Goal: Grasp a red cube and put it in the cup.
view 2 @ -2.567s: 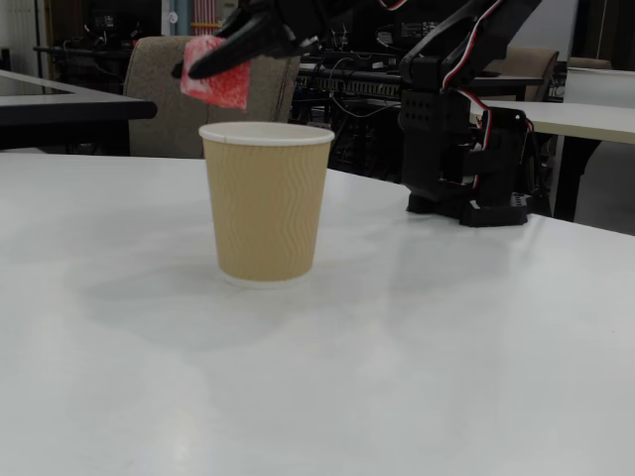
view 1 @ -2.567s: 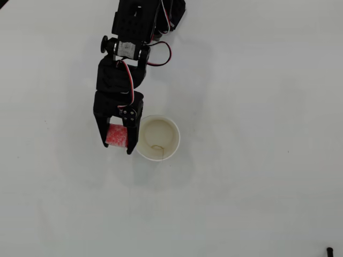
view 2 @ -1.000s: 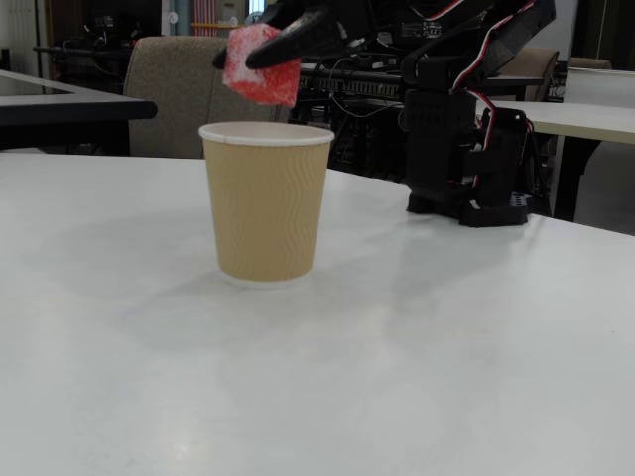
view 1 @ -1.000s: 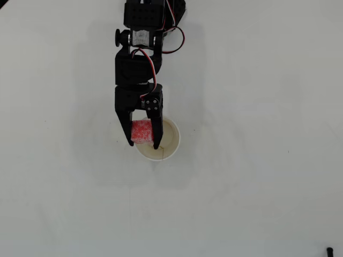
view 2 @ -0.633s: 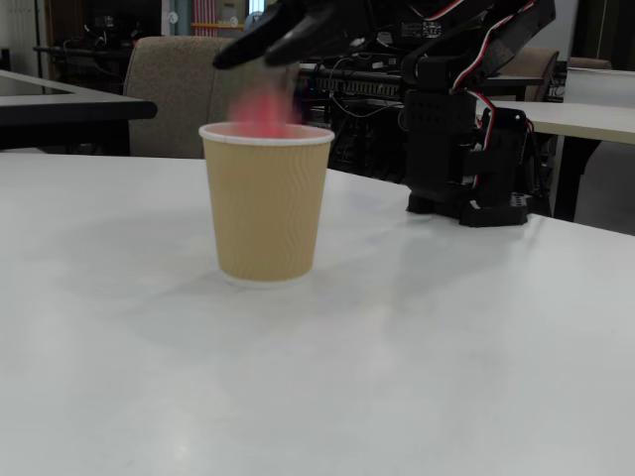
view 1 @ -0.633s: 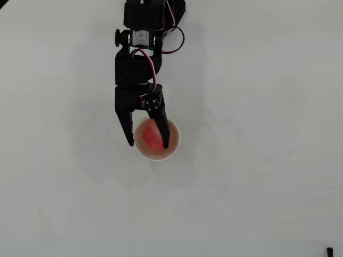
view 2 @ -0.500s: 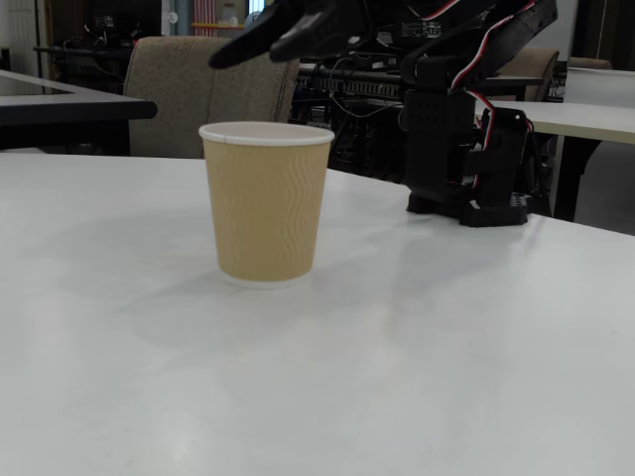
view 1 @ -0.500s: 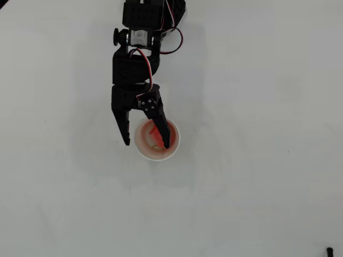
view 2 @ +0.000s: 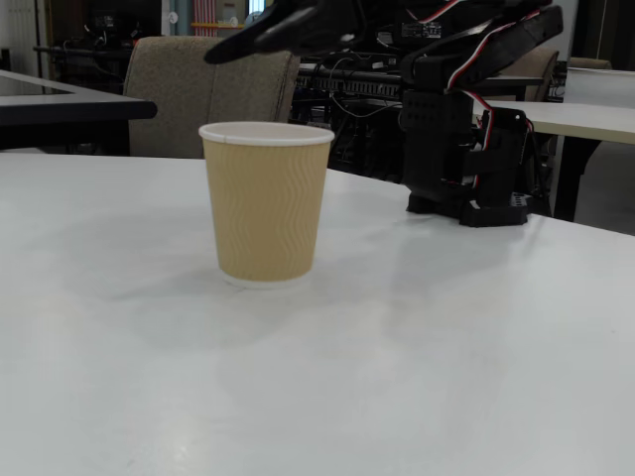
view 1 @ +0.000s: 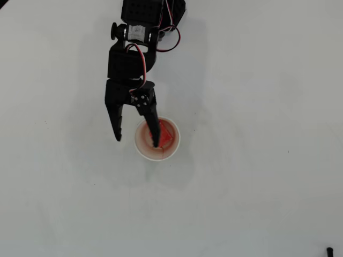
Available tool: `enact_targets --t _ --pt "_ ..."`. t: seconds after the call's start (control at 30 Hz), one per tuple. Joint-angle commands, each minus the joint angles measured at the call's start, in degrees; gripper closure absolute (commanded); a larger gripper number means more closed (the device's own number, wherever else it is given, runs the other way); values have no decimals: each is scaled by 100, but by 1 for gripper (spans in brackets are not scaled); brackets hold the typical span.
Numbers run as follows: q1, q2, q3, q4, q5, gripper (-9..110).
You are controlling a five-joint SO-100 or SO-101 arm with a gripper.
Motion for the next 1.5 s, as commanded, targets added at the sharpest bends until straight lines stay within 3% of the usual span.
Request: enact_targets --t 0.0,0.2,0.7,0.9,1.47 --pt "272 141 -62 246 413 88" --pt "809 237 220 580 1239 93" --pt "1371 1187 1433 738 5678 100" --pt "1310 1459 1564 1380 6899 97" --pt "589 2470 1661 3709 6970 96"
